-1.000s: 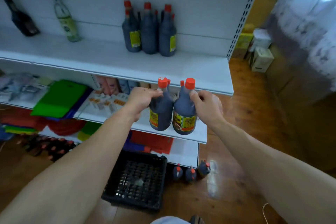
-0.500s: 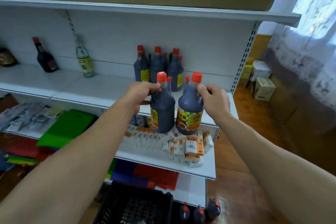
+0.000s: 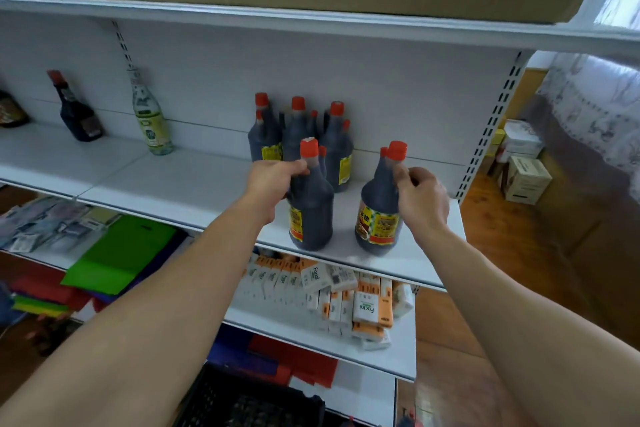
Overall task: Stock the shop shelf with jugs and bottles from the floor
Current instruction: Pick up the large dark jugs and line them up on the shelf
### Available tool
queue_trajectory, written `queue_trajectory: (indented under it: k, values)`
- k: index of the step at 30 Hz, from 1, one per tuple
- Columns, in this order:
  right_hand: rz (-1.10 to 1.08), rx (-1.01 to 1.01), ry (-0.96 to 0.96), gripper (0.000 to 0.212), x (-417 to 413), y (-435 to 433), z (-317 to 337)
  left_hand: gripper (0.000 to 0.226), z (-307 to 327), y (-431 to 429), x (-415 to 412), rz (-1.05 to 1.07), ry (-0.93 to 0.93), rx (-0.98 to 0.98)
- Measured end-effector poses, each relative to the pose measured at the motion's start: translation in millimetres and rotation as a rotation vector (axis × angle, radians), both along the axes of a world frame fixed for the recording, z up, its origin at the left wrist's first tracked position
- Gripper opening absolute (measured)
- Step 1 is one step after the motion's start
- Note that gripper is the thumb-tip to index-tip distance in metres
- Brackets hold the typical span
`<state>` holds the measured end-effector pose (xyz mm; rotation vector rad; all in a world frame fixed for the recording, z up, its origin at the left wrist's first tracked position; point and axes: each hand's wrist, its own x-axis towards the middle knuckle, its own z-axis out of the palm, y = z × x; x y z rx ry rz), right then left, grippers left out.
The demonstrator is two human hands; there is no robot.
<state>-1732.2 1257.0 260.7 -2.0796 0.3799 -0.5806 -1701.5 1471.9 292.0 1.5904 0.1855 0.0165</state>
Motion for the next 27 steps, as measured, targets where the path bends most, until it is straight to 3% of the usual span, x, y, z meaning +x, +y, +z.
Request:
queue_trajectory:
  k: [7, 10, 15, 19, 24, 27]
  values:
    - [0.045, -0.068, -0.080, 0.025, 23.8, -1.6, -12.5, 0.008, -27.7, -4.9, 20.3, -0.028, -0.159, 0.155]
    - [0.069, -0.151, -0.031, 0.027, 26.2, -7.6, -23.7, 0.049, -48.8, -5.9, 21.1, -0.044, -0.140, 0.210]
    - [0.042, -0.225, 0.084, 0.049, 34.3, -15.8, -29.8, 0.067, -60.5, -5.8, 27.3, -0.071, -0.115, 0.168]
    - [0.044, -0.240, 0.213, 0.058, 52.4, -12.9, -32.1, 0.050, -61.7, -9.6, 39.5, -0.065, -0.132, 0.230]
    - [0.075, -0.161, 0.254, 0.054, 73.0, -11.3, -29.1, 0.032, -63.8, -11.7, 48.4, -0.040, -0.136, 0.224]
    - [0.098, -0.127, 0.243, 0.053, 85.9, -10.7, -27.9, 0.036, -63.9, -11.7, 52.8, -0.036, -0.138, 0.224]
